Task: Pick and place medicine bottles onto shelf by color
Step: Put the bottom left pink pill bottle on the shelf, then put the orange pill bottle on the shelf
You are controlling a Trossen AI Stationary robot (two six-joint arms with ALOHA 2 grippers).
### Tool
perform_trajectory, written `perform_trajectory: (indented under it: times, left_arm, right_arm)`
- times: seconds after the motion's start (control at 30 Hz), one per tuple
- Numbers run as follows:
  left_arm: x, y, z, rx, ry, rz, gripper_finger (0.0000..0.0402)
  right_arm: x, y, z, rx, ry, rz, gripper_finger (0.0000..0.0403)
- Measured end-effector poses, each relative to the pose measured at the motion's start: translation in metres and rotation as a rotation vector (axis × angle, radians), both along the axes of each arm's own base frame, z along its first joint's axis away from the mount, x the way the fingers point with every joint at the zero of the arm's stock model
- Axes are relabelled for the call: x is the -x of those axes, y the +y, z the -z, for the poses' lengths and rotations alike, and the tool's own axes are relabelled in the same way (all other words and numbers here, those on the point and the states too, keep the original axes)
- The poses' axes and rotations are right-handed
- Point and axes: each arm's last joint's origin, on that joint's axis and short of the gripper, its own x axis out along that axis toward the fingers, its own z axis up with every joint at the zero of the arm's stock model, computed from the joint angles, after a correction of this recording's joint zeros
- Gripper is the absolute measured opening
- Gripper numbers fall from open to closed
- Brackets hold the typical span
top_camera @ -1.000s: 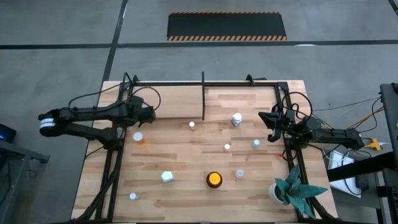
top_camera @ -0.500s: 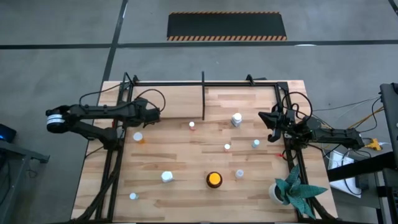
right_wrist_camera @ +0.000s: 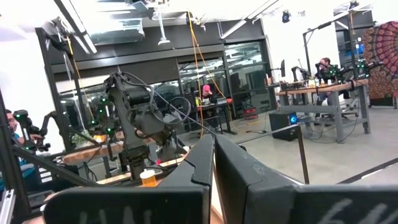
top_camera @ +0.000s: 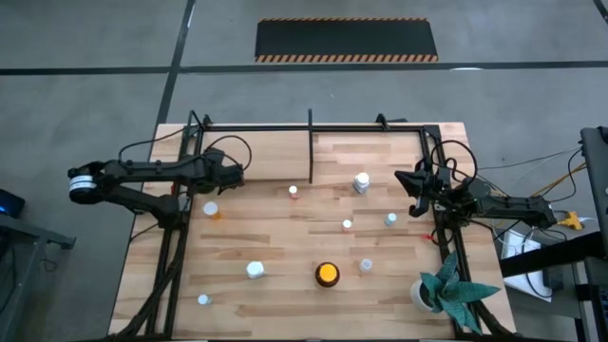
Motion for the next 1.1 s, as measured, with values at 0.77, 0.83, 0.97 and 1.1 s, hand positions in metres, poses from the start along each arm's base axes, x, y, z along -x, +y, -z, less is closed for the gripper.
perform_trajectory:
  times: [0.77,0.83,0.97,1.1]
  left_arm:
    - [0.005,-0.002,-0.014,0.014,0.039,0.013,0.0167]
    - [0.004,-0.001,-0.018,0.024,0.044,0.035,0.0167]
    - [-0.004,-0.001,-0.03,0.098,0.007,0.094,0.0167]
    - [-0.014,-0.003,-0.051,0.208,-0.093,0.164,0.0167]
  right_arm:
    - [0.0,0.0,0.0,0.0,0.0,-0.001,0.0009]
    - [0.0,0.0,0.0,0.0,0.0,-0.001,0.0009]
    - [0.0,0.0,0.0,0.0,0.0,-0.001,0.0009]
    - [0.0,0.0,0.0,0.0,0.0,-0.001,0.0009]
